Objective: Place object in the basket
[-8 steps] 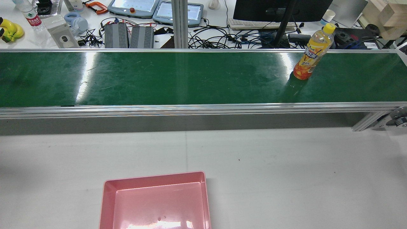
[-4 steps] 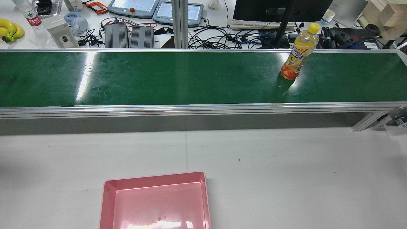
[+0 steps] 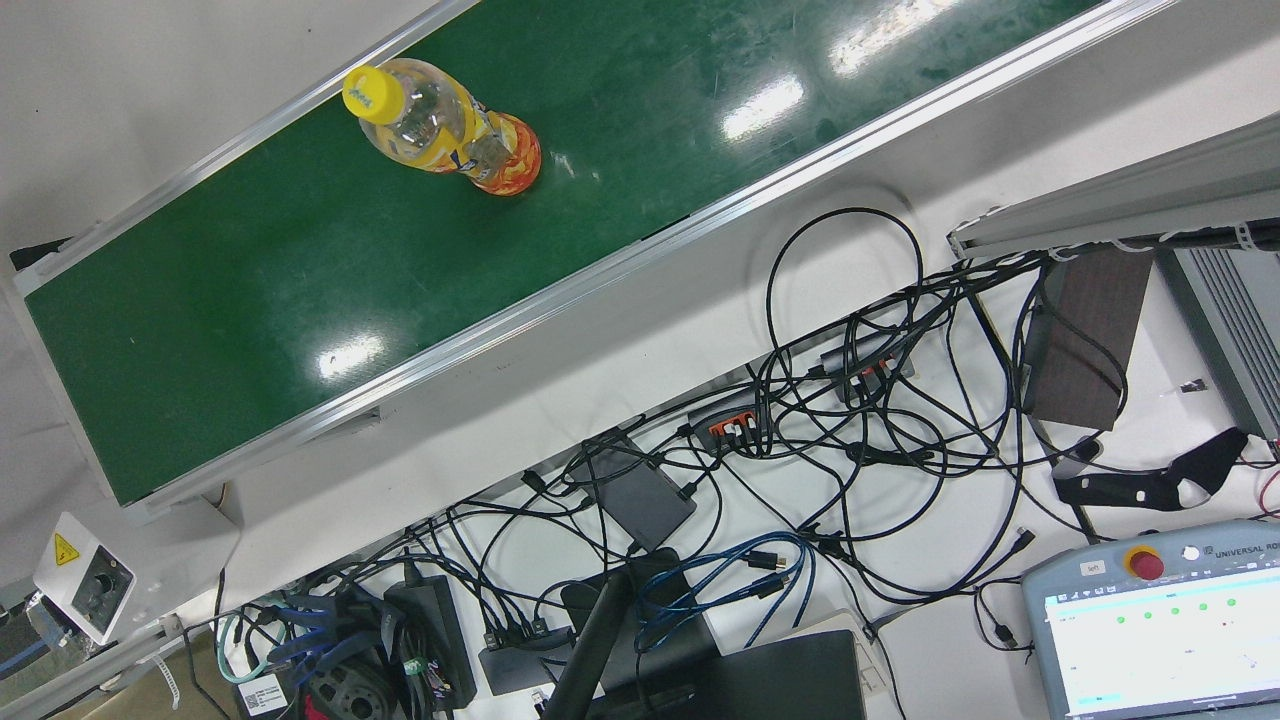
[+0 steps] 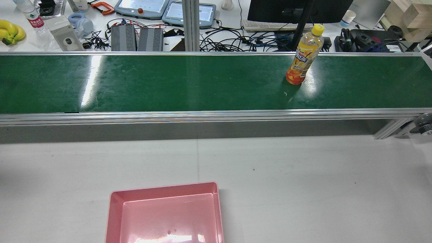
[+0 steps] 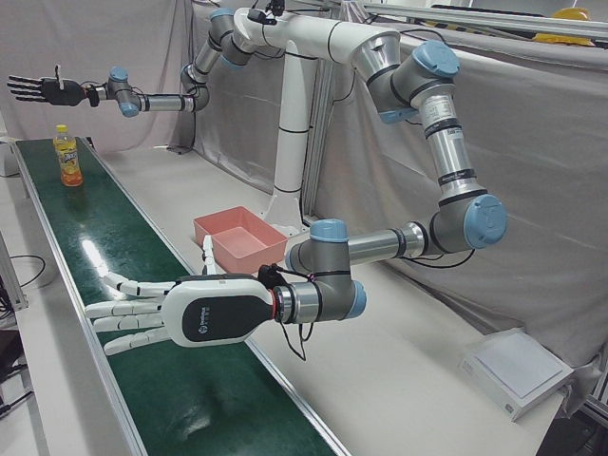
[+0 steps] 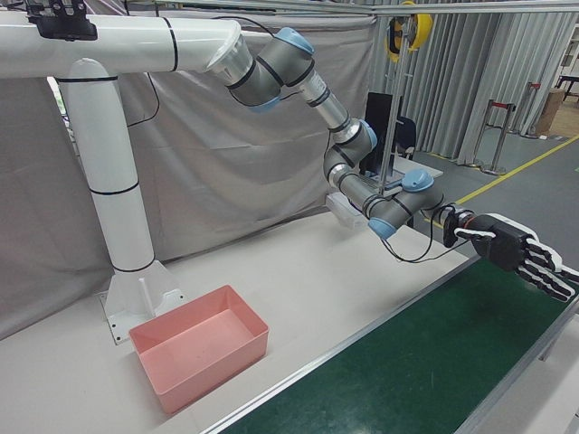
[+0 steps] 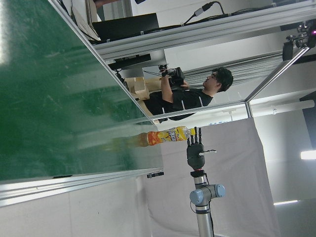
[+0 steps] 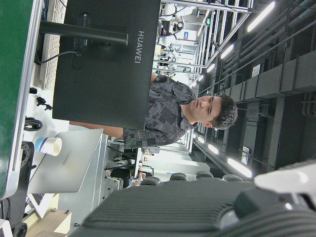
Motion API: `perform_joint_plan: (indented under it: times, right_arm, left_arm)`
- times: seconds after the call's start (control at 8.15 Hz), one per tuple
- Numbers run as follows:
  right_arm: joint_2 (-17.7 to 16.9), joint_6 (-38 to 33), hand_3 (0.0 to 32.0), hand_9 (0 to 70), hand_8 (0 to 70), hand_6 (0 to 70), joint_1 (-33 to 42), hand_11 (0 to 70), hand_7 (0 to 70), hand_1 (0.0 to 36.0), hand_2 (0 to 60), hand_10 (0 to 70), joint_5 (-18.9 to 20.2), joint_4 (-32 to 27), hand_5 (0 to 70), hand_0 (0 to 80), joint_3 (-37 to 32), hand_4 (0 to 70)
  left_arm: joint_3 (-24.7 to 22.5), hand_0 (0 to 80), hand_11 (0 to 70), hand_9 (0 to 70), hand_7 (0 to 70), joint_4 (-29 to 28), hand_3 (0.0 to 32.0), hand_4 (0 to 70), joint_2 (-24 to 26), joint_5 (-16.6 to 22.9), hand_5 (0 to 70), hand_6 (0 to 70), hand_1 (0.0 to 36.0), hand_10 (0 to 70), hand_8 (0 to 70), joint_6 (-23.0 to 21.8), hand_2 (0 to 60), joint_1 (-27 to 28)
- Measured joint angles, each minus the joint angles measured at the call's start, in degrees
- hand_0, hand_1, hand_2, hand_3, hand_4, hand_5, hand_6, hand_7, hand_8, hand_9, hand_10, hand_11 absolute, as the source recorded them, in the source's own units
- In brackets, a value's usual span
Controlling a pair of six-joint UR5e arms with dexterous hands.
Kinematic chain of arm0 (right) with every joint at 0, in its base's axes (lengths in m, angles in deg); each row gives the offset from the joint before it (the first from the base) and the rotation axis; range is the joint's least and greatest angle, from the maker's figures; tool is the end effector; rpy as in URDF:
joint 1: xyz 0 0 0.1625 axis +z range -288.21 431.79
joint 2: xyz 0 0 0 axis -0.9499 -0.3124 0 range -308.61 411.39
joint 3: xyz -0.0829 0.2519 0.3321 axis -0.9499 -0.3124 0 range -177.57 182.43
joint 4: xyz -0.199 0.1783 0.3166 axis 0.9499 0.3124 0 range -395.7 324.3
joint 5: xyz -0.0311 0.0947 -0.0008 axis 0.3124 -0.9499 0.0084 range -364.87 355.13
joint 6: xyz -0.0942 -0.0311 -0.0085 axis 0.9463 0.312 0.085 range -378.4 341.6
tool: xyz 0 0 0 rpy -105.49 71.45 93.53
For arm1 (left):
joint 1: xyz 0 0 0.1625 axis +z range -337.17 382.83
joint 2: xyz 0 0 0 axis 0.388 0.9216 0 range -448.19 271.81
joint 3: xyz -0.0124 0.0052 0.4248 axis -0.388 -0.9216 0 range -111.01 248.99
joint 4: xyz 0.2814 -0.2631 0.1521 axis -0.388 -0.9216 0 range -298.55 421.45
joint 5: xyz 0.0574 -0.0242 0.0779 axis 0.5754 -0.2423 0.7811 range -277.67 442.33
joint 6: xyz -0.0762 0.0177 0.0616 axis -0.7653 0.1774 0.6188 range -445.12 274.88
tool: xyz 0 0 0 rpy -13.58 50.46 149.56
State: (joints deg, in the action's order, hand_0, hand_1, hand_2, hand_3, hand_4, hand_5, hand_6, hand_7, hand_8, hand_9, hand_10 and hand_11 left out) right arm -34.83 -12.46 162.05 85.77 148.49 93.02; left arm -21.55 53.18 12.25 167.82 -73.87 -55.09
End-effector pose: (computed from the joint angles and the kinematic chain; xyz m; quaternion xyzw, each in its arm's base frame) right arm 0.1345 -0.5183 0.6560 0.0343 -0.7074 0.7049 0.0390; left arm -0.0149 -0.6051 0.5672 0.0169 0.8149 -0.5730 0.0856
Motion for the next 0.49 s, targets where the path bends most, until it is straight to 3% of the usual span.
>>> perform_joint_plan:
  times: [0.49]
  right_arm:
    - [0.0, 0.03, 0.0, 0.0, 0.0, 0.0, 0.01, 0.0, 0.0, 0.0, 0.0, 0.0, -0.03, -0.02, 0.0, 0.0, 0.02, 0.0]
  left_arm:
    - [-0.24, 49.9, 0.0, 6.3, 4.1, 0.2, 1.2, 8.1, 0.02, 0.06, 30.3, 0.0, 5.5, 0.0, 6.3, 0.0, 0.0, -1.77]
